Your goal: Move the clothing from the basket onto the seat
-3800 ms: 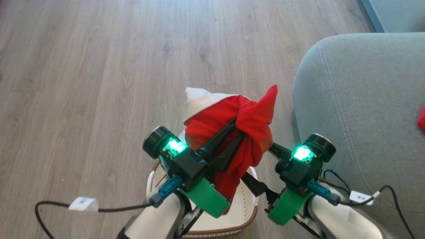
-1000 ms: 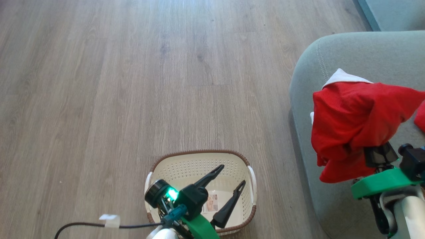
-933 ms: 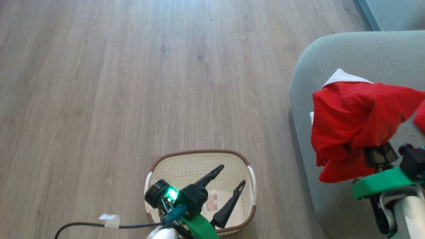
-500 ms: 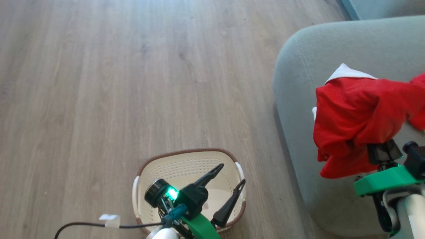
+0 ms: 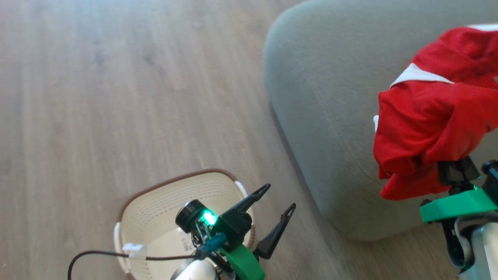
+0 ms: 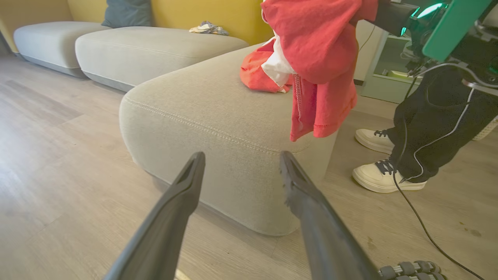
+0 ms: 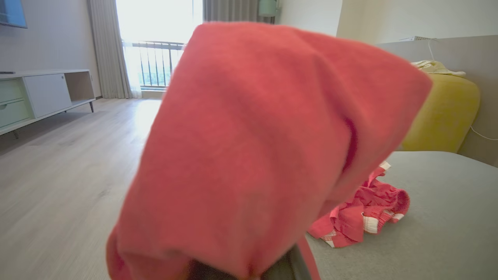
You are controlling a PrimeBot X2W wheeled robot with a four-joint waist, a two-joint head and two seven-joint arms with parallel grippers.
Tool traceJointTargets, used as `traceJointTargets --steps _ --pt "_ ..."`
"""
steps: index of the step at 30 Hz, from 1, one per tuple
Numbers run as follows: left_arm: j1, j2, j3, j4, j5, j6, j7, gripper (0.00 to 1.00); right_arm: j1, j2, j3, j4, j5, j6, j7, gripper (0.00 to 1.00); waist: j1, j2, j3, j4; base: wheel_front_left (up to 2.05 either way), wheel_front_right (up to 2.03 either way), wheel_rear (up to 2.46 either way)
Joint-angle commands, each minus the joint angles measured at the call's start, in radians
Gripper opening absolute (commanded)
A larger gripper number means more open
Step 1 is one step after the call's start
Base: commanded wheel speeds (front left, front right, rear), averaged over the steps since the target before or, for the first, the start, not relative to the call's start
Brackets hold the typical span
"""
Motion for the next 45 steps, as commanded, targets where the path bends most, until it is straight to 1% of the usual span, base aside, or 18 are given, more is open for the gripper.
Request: traceJointTargets --steps 1,10,15,17,21,26,29,33,38,44,45 --pt "-0.049 -0.002 0.019 -0.033 -0.004 0.002 -0.005 1.00 -0.046 -0.009 0.008 -0.043 0.001 0.002 -0.007 0.00 0.0000 0.0000 0.028 -0.070 0.00 0.00 0.00" --pt "-0.072 -0.002 0.010 -0.027 0.003 0.002 -0.005 1.00 -0.047 0.008 -0.014 -0.042 -0.003 0.002 -0.007 0.00 0.0000 0.0000 0.053 -0.195 0.00 0.00 0.00" --pt "-0.070 -0.002 0.006 -0.035 -0.009 0.006 -0.005 1.00 -0.036 0.014 -0.030 -0.040 -0.003 0.002 -0.007 0.00 0.0000 0.0000 0.052 -0.222 0.00 0.00 0.00" --pt "-0.070 -0.002 0.011 -0.055 -0.035 0.013 -0.005 1.00 -0.033 0.016 -0.040 -0.044 -0.002 0.002 -0.007 0.00 0.0000 0.0000 0.054 -0.227 0.00 0.00 0.00" --pt "-0.079 -0.002 0.011 -0.078 -0.040 0.024 -0.005 1.00 -0.035 0.023 -0.058 -0.051 -0.010 0.002 -0.007 0.00 0.0000 0.0000 0.059 -0.221 0.00 0.00 0.00" --pt "-0.086 -0.002 0.008 -0.084 -0.038 0.029 -0.005 1.00 -0.051 0.017 -0.075 -0.060 -0.021 0.002 -0.007 0.00 0.0000 0.0000 0.068 -0.195 0.00 0.00 0.00" --pt "-0.092 -0.002 0.005 -0.085 -0.031 0.027 -0.005 1.00 -0.073 0.004 -0.113 -0.079 -0.039 0.002 -0.007 0.00 0.0000 0.0000 0.081 -0.175 0.00 0.00 0.00" --pt "-0.106 -0.002 0.005 -0.086 -0.013 0.026 -0.005 1.00 -0.126 -0.040 -0.157 -0.090 -0.056 0.002 -0.007 0.00 0.0000 0.0000 0.120 -0.153 0.00 0.00 0.00" --pt "-0.132 -0.002 0.001 -0.070 0.016 0.014 -0.005 1.00 -0.246 -0.096 -0.239 -0.072 -0.025 0.002 -0.007 0.00 0.0000 0.0000 0.188 -0.128 0.00 0.00 0.00" --pt "-0.186 -0.002 -0.006 -0.055 0.051 0.001 -0.005 1.00 -0.420 -0.198 -0.302 0.010 0.003 0.002 -0.007 0.00 0.0000 0.0000 0.304 -0.097 0.00 0.00 0.00" --pt "-0.195 -0.002 -0.009 -0.052 0.055 -0.002 -0.005 1.00 -0.447 -0.207 -0.309 0.021 0.005 0.002 -0.007 0.00 0.0000 0.0000 0.323 -0.092 0.00 0.00 0.00"
